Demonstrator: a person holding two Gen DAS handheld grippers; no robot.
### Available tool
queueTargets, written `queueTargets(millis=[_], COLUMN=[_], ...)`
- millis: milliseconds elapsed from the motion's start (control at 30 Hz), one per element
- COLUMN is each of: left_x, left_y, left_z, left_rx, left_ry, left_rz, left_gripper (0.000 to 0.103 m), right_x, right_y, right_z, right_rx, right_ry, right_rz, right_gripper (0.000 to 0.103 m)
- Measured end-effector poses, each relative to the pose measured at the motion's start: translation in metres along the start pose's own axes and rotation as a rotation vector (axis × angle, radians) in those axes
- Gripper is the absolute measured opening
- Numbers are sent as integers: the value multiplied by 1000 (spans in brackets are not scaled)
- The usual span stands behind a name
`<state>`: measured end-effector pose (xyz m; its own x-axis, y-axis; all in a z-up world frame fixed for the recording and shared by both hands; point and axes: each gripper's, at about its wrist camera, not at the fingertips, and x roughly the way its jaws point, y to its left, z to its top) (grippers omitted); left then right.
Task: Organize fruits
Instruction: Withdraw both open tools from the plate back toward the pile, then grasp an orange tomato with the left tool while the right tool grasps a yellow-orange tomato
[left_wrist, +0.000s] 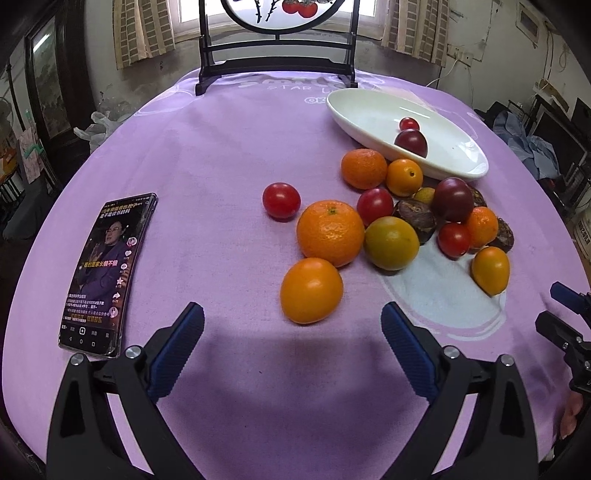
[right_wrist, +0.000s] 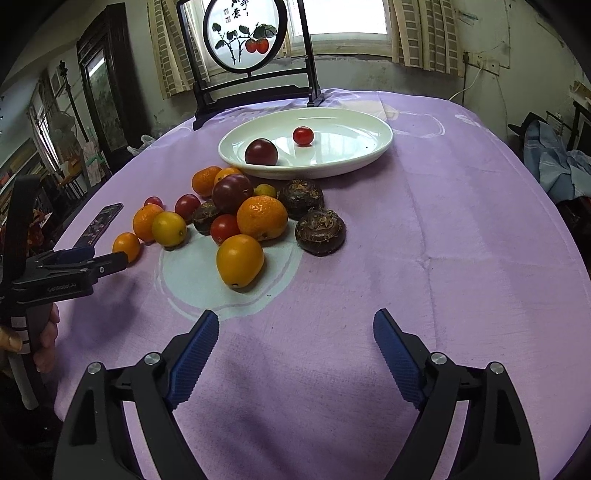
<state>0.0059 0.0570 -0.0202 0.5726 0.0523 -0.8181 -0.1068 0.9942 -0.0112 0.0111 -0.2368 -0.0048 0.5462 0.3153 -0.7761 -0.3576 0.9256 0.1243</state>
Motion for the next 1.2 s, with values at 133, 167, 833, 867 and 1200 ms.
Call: queueTargets(millis=[133,167,833,867,1200], left_x=[4,5,19,20,21], left_y=[-7,-8,-4,-4,-4], left_z=[3,3,2,3,4], left_rx=[28,31,47,48,49], left_ry=[-10,-6,27,27,28], left_rz=[7,1,-65,-66,-67], left_gripper=[94,90,36,36,36], right_x=[1,1,35,39,69], right_y=[1,1,37,38,52], right_z=[0,0,32,34,43], right_rx=[-5,-6,-95,-96,-111], right_ry=[5,5,51,57,128], right_rz=[-3,-3,-35,-43,-39], right_gripper=[86,86,86,86,50])
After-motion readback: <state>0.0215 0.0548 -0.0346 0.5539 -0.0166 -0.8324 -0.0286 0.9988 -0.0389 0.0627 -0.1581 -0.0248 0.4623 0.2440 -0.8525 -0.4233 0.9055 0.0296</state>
